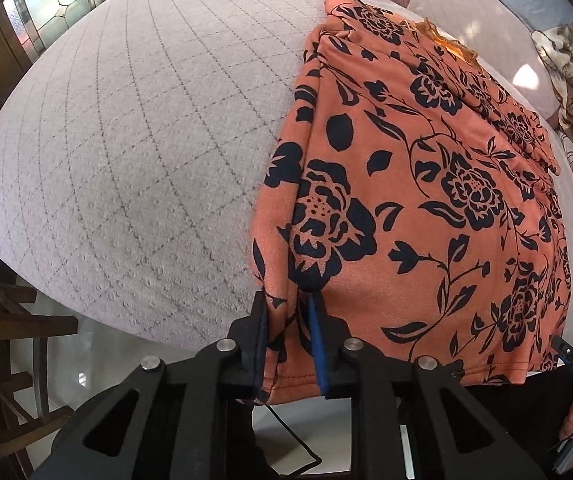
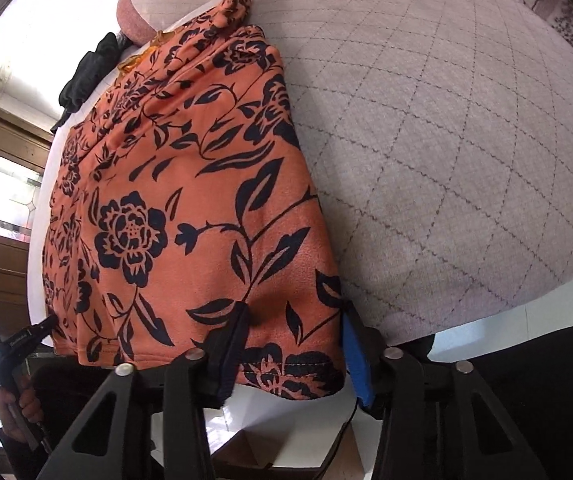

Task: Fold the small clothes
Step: 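Grasp the dress hem with the left tool while the right tool grasps it too, then lift the hem with both tools and fold it toward the collar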

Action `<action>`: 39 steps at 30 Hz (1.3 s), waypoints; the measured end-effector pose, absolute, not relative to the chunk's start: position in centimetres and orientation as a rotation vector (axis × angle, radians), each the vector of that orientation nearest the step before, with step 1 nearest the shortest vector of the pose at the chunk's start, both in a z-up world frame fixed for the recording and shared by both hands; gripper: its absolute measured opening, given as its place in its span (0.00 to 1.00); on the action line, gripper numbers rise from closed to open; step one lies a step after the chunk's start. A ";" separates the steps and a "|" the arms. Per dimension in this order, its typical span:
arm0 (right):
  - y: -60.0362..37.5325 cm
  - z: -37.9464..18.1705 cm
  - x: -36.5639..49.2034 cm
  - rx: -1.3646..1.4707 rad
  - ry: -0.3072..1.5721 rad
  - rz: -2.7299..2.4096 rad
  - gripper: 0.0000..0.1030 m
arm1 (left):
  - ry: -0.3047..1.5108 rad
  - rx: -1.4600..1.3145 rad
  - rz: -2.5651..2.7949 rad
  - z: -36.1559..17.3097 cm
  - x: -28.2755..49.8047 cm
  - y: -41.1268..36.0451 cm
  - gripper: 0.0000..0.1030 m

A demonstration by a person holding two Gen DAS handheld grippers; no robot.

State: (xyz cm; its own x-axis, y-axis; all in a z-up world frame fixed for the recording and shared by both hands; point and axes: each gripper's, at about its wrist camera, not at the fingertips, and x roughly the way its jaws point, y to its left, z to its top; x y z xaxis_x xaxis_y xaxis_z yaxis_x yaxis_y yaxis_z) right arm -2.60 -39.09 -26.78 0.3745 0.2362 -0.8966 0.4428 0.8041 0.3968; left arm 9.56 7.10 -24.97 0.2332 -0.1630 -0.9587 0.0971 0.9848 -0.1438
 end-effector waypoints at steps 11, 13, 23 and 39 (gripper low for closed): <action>-38.5 -26.8 -3.0 0.656 1.227 -0.097 0.36 | 1.374 -0.018 -0.203 -25.9 8.6 6.4 0.32; -38.1 -26.7 -2.8 0.615 1.230 -0.100 0.29 | 1.362 -0.006 -0.210 -26.2 8.0 6.2 0.20; -40.3 -22.7 -1.8 0.704 1.111 0.032 0.06 | 1.302 -0.132 -0.355 -21.2 9.0 6.8 0.07; -51.6 -14.1 20.8 0.848 0.748 -0.046 0.06 | 1.199 -0.222 -0.404 -12.3 36.6 2.8 0.07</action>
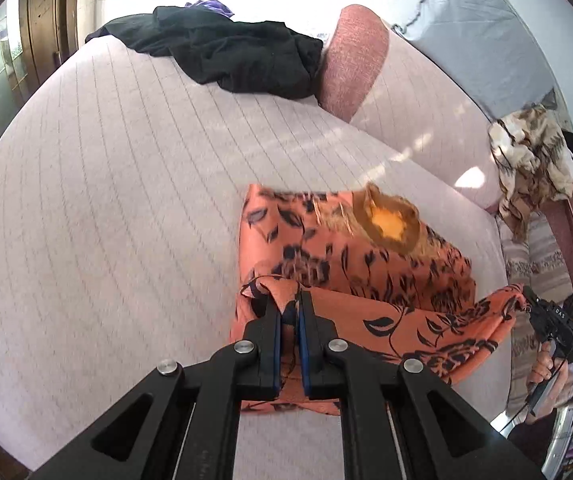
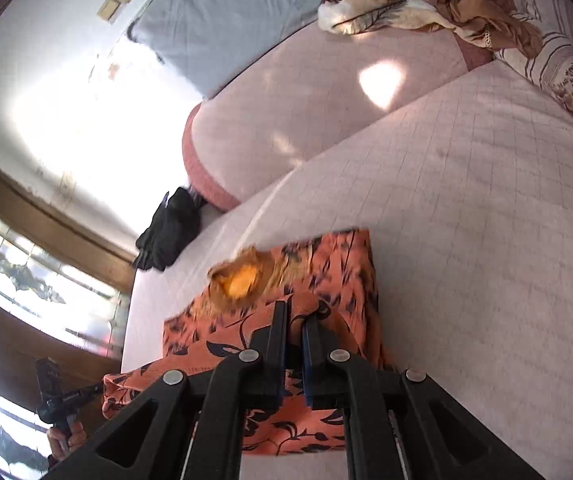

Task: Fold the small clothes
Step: 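Lift the hem with both tools and fold it toward the collar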

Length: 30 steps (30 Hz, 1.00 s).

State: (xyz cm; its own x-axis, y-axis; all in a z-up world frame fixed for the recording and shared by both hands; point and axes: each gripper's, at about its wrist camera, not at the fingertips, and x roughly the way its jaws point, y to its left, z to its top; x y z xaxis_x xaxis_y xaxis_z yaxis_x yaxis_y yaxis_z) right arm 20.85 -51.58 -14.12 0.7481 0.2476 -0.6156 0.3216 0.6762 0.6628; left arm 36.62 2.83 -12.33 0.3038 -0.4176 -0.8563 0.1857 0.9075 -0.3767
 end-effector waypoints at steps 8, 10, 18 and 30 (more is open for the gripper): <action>-55.3 -25.4 28.8 1.098 0.706 -0.158 0.16 | 1.061 -0.312 -0.191 -20.3 42.7 1.6 0.11; -55.3 -25.9 27.4 1.106 0.641 -0.143 0.29 | 0.938 -0.359 -0.151 -18.9 40.8 2.9 0.15; -50.6 -18.8 25.7 0.775 0.597 -0.131 0.60 | 0.806 -0.263 -0.008 -14.5 32.0 2.3 0.69; -38.6 -23.1 42.5 0.397 1.063 -0.262 0.44 | 1.086 -0.083 -0.051 -23.1 34.3 0.1 0.74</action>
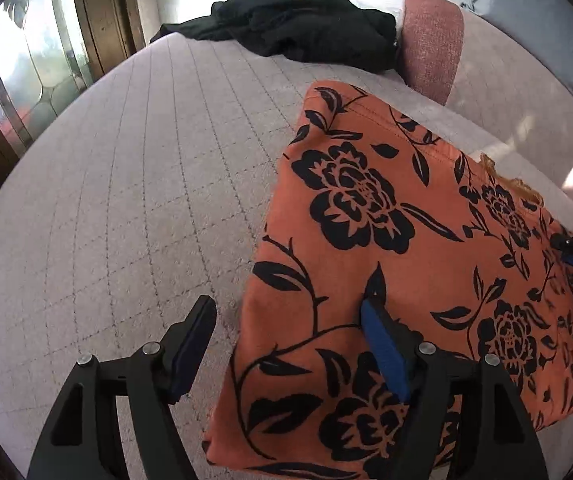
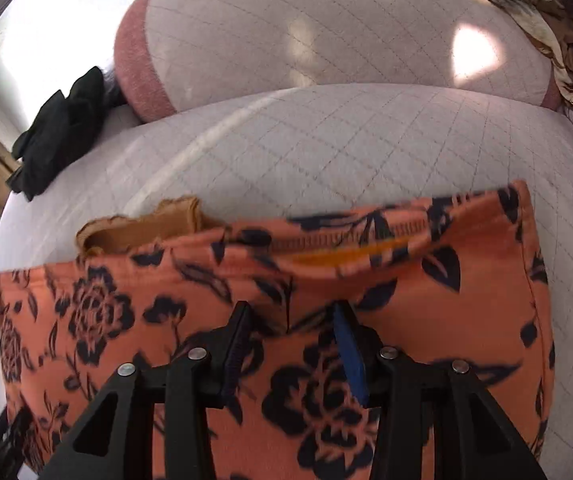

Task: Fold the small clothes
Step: 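Lift the hem with both tools and fold it toward the collar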

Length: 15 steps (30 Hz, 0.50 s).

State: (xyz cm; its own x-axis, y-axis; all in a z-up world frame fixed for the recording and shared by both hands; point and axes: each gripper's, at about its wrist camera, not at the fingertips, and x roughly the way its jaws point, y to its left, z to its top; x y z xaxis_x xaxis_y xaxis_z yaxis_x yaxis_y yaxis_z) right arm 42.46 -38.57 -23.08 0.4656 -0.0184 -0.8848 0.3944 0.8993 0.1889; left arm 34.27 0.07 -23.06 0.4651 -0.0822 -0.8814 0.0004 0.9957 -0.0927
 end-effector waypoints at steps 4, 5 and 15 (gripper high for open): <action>-34.5 -19.1 43.7 0.390 0.979 -0.122 0.46 | 1.103 -0.172 -0.045 -22.6 35.0 2.5 0.74; -32.5 -18.5 44.0 0.380 0.977 -0.052 0.46 | 1.097 -0.171 -0.035 -22.4 35.1 2.8 0.74; -16.7 -21.7 52.1 0.365 1.109 0.218 0.46 | 1.148 -0.214 -0.003 -22.8 34.5 5.3 0.74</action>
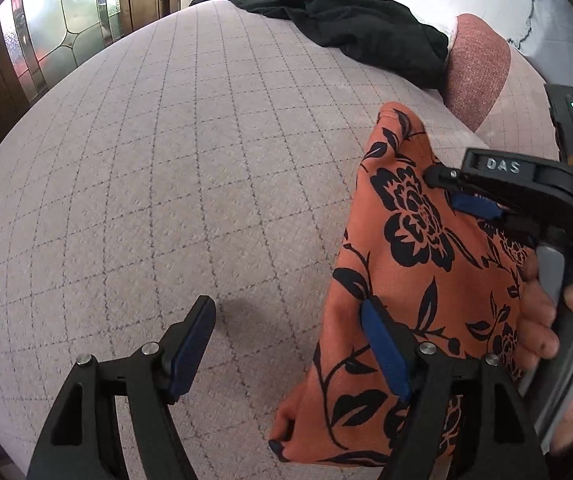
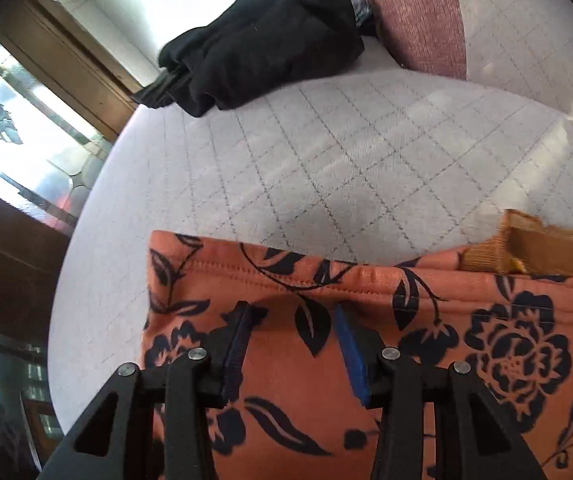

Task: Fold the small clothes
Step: 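Lift the hem with both tools and fold it toward the collar, then lower the folded hem onto the dress and open both tools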

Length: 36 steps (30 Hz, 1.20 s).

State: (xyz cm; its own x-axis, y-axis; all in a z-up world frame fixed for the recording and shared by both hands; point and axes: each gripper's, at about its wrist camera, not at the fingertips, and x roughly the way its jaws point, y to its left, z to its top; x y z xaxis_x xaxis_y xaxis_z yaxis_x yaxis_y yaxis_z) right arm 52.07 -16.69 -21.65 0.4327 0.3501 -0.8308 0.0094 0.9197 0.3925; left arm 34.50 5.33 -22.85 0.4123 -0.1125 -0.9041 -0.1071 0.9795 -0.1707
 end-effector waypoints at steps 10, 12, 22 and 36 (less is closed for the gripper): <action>-23.1 -17.1 43.5 0.380 0.921 0.120 0.42 | 1.029 -0.133 -0.009 -20.2 34.9 3.0 0.74; -26.5 -16.4 39.8 0.395 0.911 0.089 0.41 | 1.028 -0.105 -0.019 -20.2 34.6 1.9 0.76; -40.8 -21.1 23.2 0.575 1.016 -0.150 0.41 | 1.073 0.054 0.059 -22.7 33.7 -0.9 0.87; -45.8 -22.2 19.5 0.765 0.806 -0.203 0.38 | 0.964 0.122 0.010 -20.4 28.8 -2.4 0.93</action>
State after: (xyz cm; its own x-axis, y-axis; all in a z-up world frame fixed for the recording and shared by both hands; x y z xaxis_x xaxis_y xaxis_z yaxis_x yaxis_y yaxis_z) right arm 19.50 -45.76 -22.22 0.6898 0.1148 -0.7148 0.4392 0.7186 0.5393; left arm 28.81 -2.43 -20.45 0.5704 0.0626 -0.8190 0.0459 0.9931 0.1079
